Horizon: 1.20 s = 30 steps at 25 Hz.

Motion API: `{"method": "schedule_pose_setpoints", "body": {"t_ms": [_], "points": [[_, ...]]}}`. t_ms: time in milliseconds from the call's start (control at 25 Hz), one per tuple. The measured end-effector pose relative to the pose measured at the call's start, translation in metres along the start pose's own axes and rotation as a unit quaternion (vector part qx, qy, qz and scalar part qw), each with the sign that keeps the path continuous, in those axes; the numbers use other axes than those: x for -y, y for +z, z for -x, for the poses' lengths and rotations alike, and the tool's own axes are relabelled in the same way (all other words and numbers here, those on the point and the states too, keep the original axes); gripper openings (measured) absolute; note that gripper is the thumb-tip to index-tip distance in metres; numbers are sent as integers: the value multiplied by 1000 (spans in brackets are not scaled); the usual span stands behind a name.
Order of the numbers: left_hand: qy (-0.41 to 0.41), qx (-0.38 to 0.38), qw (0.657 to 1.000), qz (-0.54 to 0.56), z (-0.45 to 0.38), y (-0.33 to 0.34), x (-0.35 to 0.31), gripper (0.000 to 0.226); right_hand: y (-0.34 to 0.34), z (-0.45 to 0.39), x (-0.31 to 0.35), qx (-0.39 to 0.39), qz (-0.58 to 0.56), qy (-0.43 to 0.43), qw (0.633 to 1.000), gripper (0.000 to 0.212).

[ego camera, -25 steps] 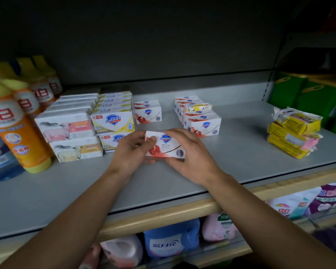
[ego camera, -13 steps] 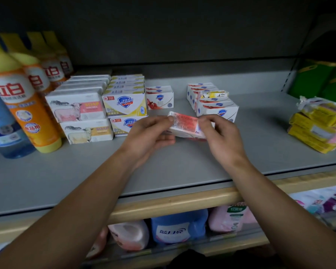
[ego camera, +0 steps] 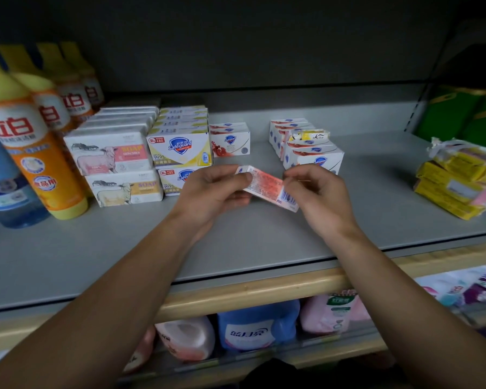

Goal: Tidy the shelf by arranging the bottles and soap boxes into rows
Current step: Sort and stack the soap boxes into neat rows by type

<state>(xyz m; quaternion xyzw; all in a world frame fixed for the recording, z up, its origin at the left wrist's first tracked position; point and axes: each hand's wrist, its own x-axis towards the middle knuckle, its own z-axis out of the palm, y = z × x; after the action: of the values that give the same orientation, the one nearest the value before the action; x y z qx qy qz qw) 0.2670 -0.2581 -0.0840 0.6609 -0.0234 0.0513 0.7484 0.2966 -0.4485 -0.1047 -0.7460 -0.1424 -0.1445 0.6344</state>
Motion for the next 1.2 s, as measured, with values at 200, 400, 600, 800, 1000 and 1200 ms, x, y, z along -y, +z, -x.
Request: {"method": "schedule_pose_setpoints", "body": {"t_ms": [200,400,600,800,1000,1200], "points": [[59,28,997,40,3,-2,-2,32,1,1,2,32,-27,31,999,19],[106,114,987,30,4,-3,-1,64,-1,0,5,42,-119,92,988,35],[91,76,992,48,4,0,-2,64,-2,-1,4,-2,-89,51,995,48],[64,32,997,42,3,1,1,41,1,-7,4,-48,-65,10,997,47],[-61,65,987,135,2,4,-2,23,4,7,25,-61,64,-187,978,59],[-148,115,944,272,2,1,-8,54,34,36,29,47,229,-431,871,40]]}}
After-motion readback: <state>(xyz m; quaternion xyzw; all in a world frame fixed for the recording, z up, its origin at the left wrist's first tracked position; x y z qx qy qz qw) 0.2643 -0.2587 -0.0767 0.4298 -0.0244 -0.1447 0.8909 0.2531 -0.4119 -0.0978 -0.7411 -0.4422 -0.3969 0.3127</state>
